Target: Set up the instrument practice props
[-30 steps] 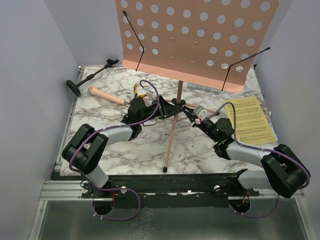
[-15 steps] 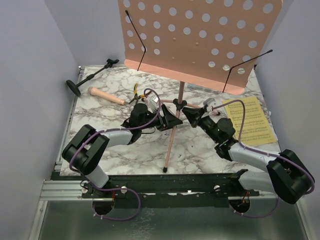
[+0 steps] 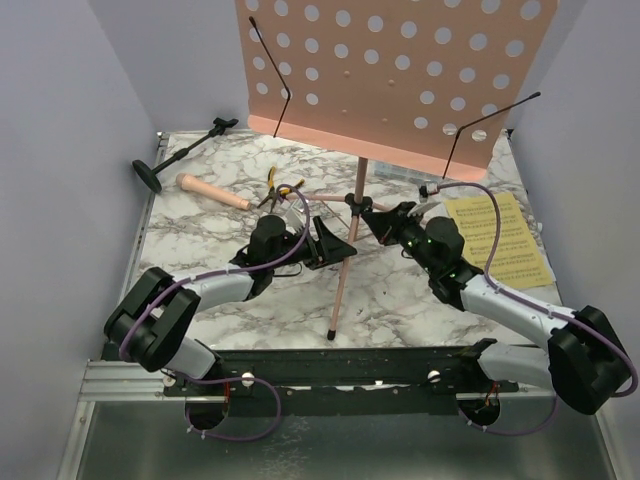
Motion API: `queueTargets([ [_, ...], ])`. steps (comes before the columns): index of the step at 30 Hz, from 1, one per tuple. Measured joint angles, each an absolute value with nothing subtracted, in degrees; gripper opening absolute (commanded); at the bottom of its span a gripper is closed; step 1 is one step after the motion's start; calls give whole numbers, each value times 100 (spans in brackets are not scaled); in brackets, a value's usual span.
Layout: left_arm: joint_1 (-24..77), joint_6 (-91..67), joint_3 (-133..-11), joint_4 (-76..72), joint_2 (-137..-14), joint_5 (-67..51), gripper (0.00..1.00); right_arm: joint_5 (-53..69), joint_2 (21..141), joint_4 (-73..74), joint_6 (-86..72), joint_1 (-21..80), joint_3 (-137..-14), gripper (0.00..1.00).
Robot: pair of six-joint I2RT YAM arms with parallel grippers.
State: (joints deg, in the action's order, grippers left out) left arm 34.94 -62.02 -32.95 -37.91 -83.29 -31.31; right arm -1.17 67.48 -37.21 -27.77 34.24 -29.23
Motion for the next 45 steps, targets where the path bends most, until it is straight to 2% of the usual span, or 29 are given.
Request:
queueTargets([
  [2, 3514, -6160, -3301, -3795, -8355, -3085, 68, -211, 6748, -3170, -3378, 3424, -3201, 0],
  [5, 3621, -6055, -3350, -3791, -8449, -3024, 54, -263, 6731, -2506, -4202, 3424, -3498, 0],
  [12, 3780, -5889, -3448, -3876, -8731, -2904, 31, -237, 6598, -1861, -5894, 3387, -3610, 0],
  [18, 3935, -5496, -3365, -4082, -8729, -2803, 12, 727, 6602, -1911, -7505, 2923, -3411, 0],
  [26, 4112, -5524, -3107, -4453, -8678, -2630, 1, 2237, 6667, -2794, -9297, 2163, -2838, 0],
  [27, 4123, -5527, -3083, -4499, -8678, -2606, 0, 2399, 6740, -2921, -9400, 2095, -2818, 3],
  [29, 4132, -5537, -3048, -4565, -8678, -2574, 0, 2657, 6895, -3122, -9509, 1984, -2814, 17],
  [33, 4130, -5548, -2998, -4626, -8659, -2508, 0, 2945, 7074, -2683, -8971, 1872, -3197, 58],
  [35, 4119, -5548, -2961, -4624, -8615, -2469, 0, 2818, 7059, -2005, -8385, 1844, -3498, 74],
  [37, 4108, -5551, -2936, -4622, -8584, -2445, 0, 2504, 6864, -1323, -7537, 1824, -3710, 78],
  [39, 4101, -5561, -2932, -4622, -8580, -2443, 0, 2329, 6624, -1028, -6982, 1824, -3732, 78],
  [42, 4099, -5570, -2932, -4619, -8580, -2443, 0, 2093, 6045, -670, -5631, 1815, -3732, 74],
  [45, 4099, -5572, -2932, -4619, -8580, -2443, 0, 2231, 5631, -1015, -4274, 1798, -3527, 71],
])
